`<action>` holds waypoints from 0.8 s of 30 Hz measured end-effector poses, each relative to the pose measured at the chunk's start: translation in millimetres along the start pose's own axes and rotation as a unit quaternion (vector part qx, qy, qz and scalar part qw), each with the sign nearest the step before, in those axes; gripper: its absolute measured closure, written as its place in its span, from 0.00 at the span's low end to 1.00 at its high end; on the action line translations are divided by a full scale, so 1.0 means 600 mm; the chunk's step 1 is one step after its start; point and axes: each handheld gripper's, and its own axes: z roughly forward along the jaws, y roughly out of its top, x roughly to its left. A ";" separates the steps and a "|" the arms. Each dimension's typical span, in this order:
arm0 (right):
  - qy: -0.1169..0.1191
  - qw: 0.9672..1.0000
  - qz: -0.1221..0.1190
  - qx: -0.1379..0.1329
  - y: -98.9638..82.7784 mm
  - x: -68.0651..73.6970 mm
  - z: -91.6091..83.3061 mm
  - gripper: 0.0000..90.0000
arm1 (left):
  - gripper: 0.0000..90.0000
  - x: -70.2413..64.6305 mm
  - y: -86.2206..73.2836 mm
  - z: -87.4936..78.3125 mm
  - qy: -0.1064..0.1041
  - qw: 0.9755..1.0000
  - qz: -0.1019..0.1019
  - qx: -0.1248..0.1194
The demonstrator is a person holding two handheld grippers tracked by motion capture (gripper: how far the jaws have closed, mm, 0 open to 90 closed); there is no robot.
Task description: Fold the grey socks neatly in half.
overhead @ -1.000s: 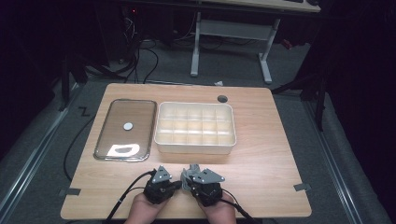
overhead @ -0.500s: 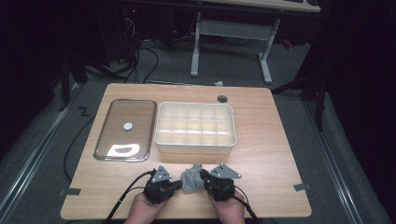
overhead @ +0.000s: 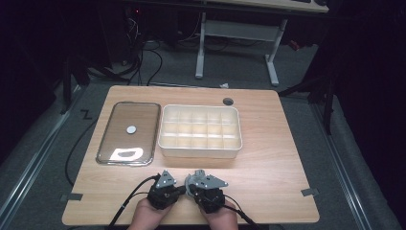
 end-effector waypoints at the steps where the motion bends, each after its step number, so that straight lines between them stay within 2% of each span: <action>1: 0.000 1.000 -0.003 -0.001 -0.001 0.001 0.000 0.99 | 1.00 0.000 0.000 0.000 0.000 1.000 0.001 0.000; 6: -0.001 1.000 -0.004 0.002 -0.012 0.006 0.005 1.00 | 1.00 0.002 0.000 -0.001 0.003 1.000 -0.002 -0.001; 9: -0.011 1.000 -0.016 -0.004 -0.017 0.012 0.006 1.00 | 0.99 0.011 0.002 -0.014 -0.003 0.999 -0.026 -0.035; 10: -0.013 1.000 -0.017 -0.005 -0.018 0.014 0.006 1.00 | 1.00 0.015 0.006 -0.024 -0.006 0.998 -0.033 -0.056; 11: -0.015 1.000 -0.017 -0.006 -0.018 0.015 0.006 1.00 | 1.00 0.014 0.011 -0.031 -0.005 0.997 -0.027 -0.070; 14: -0.015 1.000 -0.019 -0.007 -0.019 0.015 0.006 1.00 | 1.00 0.002 0.027 -0.034 -0.022 0.996 -0.009 -0.083; 17: -0.015 1.000 -0.021 -0.009 -0.020 0.015 0.007 1.00 | 1.00 -0.004 0.037 -0.018 -0.035 0.996 -0.005 -0.080; 19: -0.015 1.000 -0.021 -0.010 -0.020 0.015 0.007 1.00 | 1.00 0.000 0.042 -0.005 -0.042 0.996 -0.007 -0.076; 20: -0.016 1.000 -0.022 -0.011 -0.020 0.016 0.007 1.00 | 1.00 0.005 0.043 0.005 -0.049 0.997 -0.012 -0.065; 22: -0.016 1.000 -0.024 -0.011 -0.020 0.018 0.007 1.00 | 1.00 0.011 0.040 0.018 -0.047 0.998 -0.009 -0.045; 24: -0.014 1.000 -0.023 -0.012 -0.020 0.017 0.007 1.00 | 1.00 0.018 0.033 0.025 -0.051 0.998 -0.020 -0.038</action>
